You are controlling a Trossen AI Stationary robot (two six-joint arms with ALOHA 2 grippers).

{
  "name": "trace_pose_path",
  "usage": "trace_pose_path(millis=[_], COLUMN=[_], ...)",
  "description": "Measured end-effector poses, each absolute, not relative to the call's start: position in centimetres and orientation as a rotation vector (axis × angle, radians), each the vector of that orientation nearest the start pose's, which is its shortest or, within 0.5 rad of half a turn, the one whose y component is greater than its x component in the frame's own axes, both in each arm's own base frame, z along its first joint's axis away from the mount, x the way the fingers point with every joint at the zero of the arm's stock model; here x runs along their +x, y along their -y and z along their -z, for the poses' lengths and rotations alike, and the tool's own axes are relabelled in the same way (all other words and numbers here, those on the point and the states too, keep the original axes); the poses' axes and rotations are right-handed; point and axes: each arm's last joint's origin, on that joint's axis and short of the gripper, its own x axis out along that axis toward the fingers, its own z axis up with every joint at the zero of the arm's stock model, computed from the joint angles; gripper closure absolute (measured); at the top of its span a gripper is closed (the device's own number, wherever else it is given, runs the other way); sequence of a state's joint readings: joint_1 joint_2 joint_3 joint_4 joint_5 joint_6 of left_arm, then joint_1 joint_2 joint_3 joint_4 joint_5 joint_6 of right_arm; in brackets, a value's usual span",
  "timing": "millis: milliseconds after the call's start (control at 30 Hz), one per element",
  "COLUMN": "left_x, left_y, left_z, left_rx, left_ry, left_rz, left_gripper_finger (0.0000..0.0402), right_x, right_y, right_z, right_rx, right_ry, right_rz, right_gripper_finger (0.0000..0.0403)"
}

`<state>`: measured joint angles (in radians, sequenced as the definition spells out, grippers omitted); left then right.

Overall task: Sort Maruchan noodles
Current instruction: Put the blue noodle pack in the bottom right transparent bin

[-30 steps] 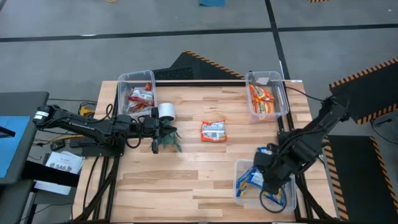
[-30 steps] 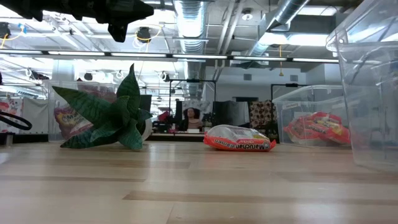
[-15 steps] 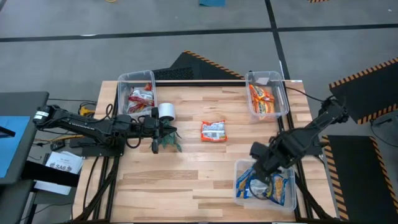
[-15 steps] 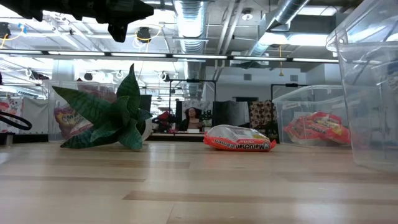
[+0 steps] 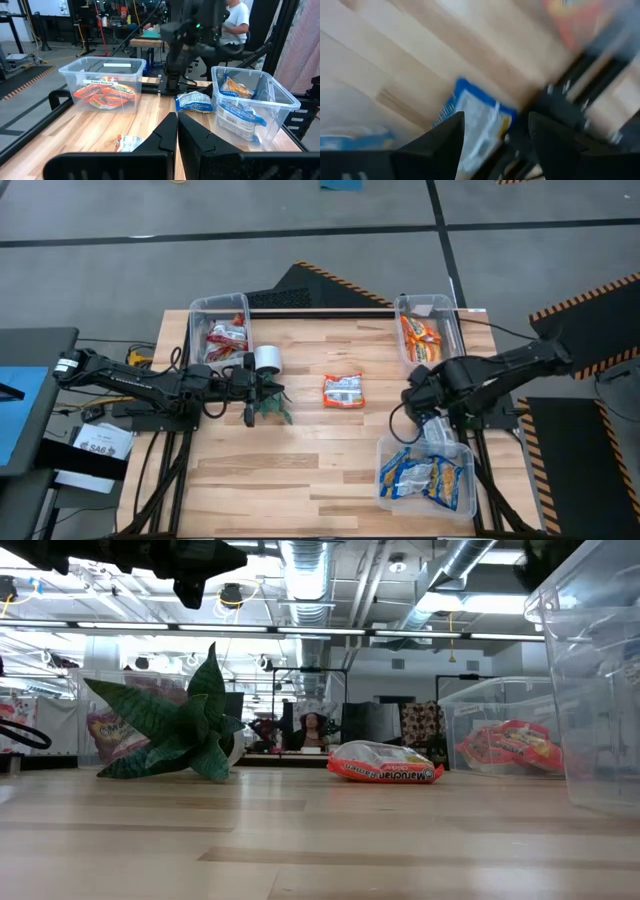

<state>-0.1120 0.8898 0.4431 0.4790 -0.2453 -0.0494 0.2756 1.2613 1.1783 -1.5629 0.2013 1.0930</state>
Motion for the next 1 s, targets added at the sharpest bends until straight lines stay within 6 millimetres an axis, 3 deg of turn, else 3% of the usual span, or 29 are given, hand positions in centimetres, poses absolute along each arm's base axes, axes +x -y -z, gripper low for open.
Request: trace_pose_path(millis=[200,367,567,1000], left_x=[19.6,19.6,19.6,19.6], left_y=[1.5,1.5,1.5,1.5], left_z=[-26.0,-26.0,-26.0,-26.0], left_rx=[-0.055,-0.072,-0.074,-0.075], left_ry=[0.034,0.039,0.039,0.040], left_rz=[-0.129,-0.128,-0.128,-0.129], left_gripper_finger=[0.0402,0.0401,0.0401,0.0401], right_x=[14.5,13.6,13.3,15.0], right_y=[-3.9,-4.0,-4.5,-5.7], right_z=[-26.6,-24.5,-22.0,-18.1], right_rx=[0.740,0.894,0.904,0.850], right_ry=[-1.432,-1.370,-1.447,-1.586], right_rz=[0.842,0.818,0.869,0.848], right_gripper_finger=[0.0159,0.0159,0.0159,0.0159])
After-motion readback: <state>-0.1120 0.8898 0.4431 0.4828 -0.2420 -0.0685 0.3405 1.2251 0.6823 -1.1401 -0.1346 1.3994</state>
